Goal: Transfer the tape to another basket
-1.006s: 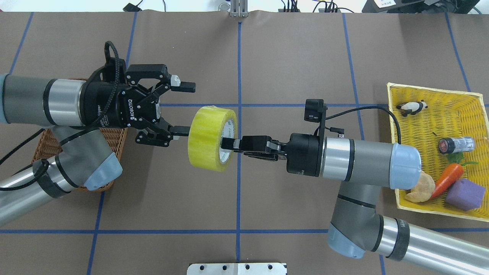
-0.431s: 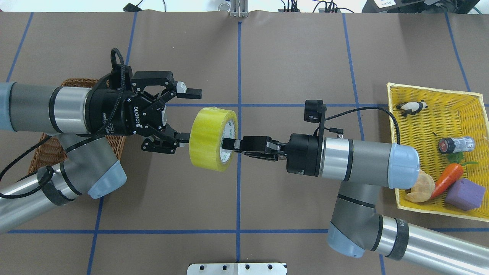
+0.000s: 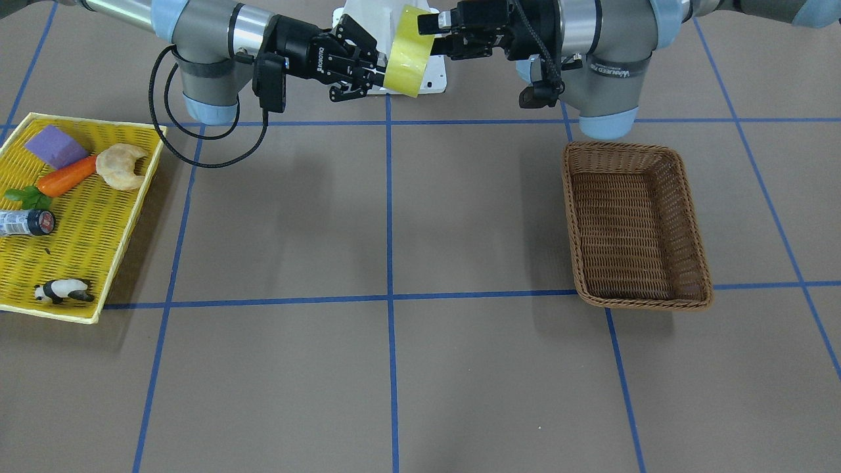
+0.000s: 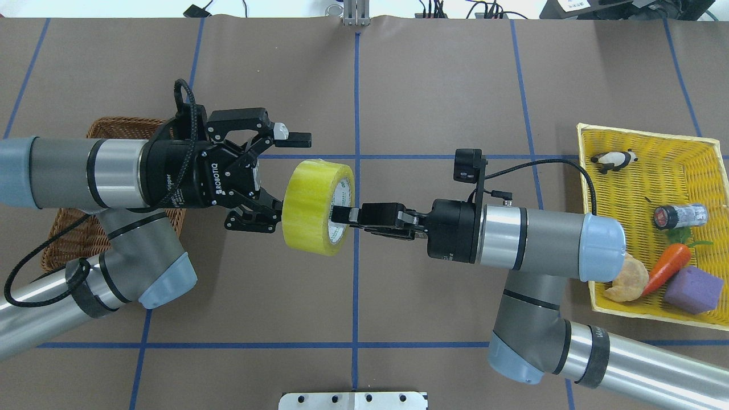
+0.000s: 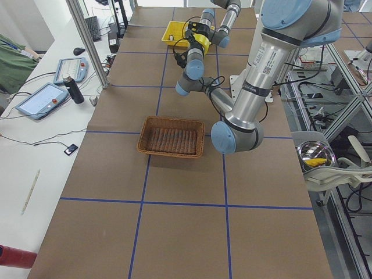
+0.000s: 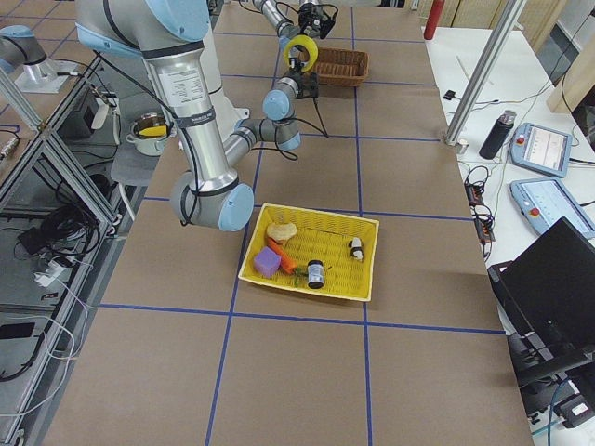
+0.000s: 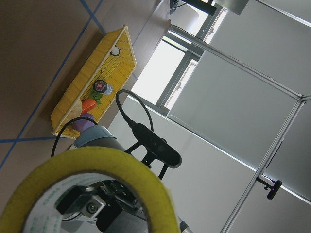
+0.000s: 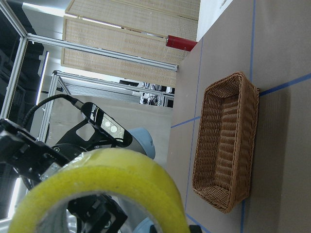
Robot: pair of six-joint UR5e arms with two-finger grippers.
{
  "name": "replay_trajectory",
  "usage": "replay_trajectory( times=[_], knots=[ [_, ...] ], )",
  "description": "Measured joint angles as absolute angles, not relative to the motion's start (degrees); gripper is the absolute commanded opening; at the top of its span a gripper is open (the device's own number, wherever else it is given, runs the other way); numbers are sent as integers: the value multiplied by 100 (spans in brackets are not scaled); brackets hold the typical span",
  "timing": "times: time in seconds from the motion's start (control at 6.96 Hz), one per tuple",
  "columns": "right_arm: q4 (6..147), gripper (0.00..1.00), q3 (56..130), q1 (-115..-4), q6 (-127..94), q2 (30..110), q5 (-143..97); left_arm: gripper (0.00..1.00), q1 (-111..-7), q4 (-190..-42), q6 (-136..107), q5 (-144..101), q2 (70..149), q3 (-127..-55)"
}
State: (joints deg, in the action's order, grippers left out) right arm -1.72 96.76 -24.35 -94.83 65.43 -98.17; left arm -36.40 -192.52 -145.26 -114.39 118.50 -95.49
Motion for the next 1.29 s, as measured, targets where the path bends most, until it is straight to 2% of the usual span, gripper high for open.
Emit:
replay_trajectory(
  times=[0.43,0.58,0.72,1.29],
  knots=[
    [-176,0,9677,-2435,-9483,6540,-9817,33,-3622,-19227,-14528,-11418,11855,-9545],
    [-176,32,9679,-2435,-9483,6539,-9817,12,-3622,-19221,-14530,-11417,11851,-9545],
    [-179,98,9686,-2435,-9488,6536,-9817,0,-3615,-19216,-14536,-11418,11849,-9545],
    [-184,100,9768,-2460,-9854,6532,-9810,0,-3530,-19238,-14526,-11423,11851,-9544]
  ],
)
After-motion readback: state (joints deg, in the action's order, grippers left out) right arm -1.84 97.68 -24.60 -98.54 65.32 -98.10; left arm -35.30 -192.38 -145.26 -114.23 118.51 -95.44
